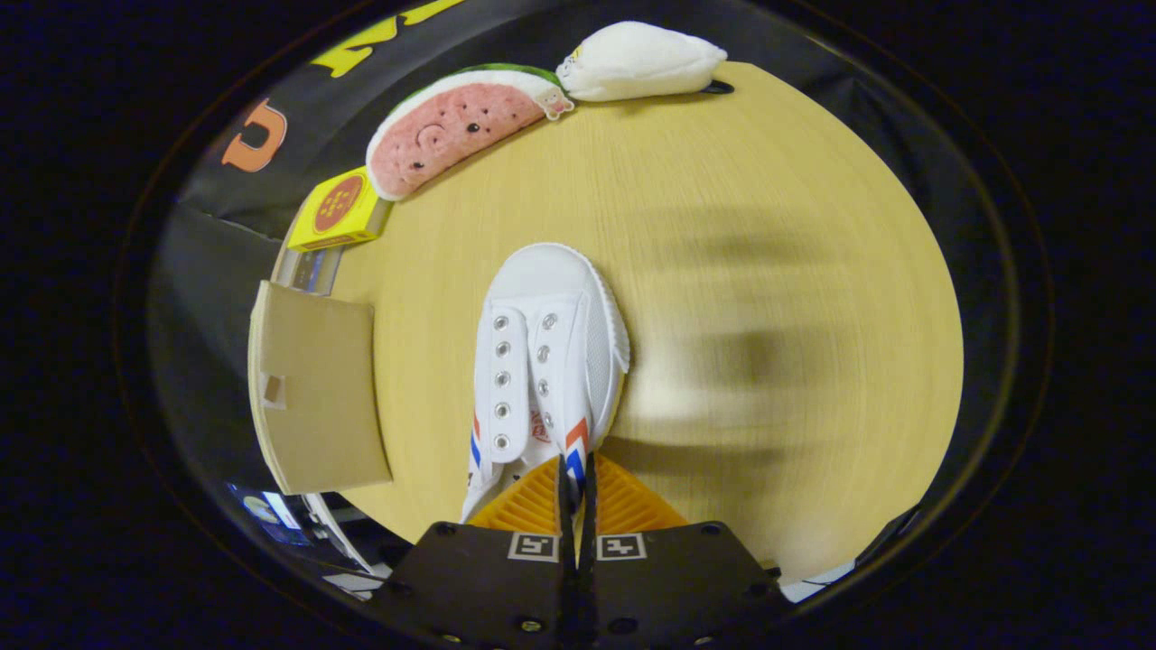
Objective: Open the storage box then place both shoes into the box .Put the left shoe in first, then the right shoe, with the right side of both shoes facing outward in a uniform manner.
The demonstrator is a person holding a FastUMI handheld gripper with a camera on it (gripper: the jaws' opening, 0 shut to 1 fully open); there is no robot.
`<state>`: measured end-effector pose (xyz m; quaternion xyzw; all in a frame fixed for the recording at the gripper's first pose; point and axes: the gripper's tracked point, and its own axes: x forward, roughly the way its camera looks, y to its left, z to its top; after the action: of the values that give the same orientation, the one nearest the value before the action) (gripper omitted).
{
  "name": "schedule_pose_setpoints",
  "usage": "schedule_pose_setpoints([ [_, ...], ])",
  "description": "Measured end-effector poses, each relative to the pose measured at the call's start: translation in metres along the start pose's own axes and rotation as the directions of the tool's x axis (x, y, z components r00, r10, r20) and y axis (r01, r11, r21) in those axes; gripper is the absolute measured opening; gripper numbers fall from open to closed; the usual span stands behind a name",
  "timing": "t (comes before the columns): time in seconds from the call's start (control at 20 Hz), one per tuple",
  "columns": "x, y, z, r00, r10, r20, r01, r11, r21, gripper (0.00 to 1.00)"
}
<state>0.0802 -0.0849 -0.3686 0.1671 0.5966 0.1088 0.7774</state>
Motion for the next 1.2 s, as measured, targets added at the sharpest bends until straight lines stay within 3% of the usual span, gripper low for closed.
schedule_pose_setpoints([
  [0.3, -0.046, 0.057, 0.003, 0.996, 0.041, 0.073, -0.038, 0.998, -0.043, 0.01],
  [0.65, -0.074, 0.164, -0.008, 0.992, 0.059, 0.115, -0.043, 0.990, -0.138, 0.00],
  [0.95, -0.077, 0.258, -0.024, 0.990, 0.089, 0.112, -0.063, 0.974, -0.215, 0.00],
  [1.2, -0.053, 0.316, -0.028, 0.988, 0.063, 0.141, -0.029, 0.972, -0.234, 0.00],
])
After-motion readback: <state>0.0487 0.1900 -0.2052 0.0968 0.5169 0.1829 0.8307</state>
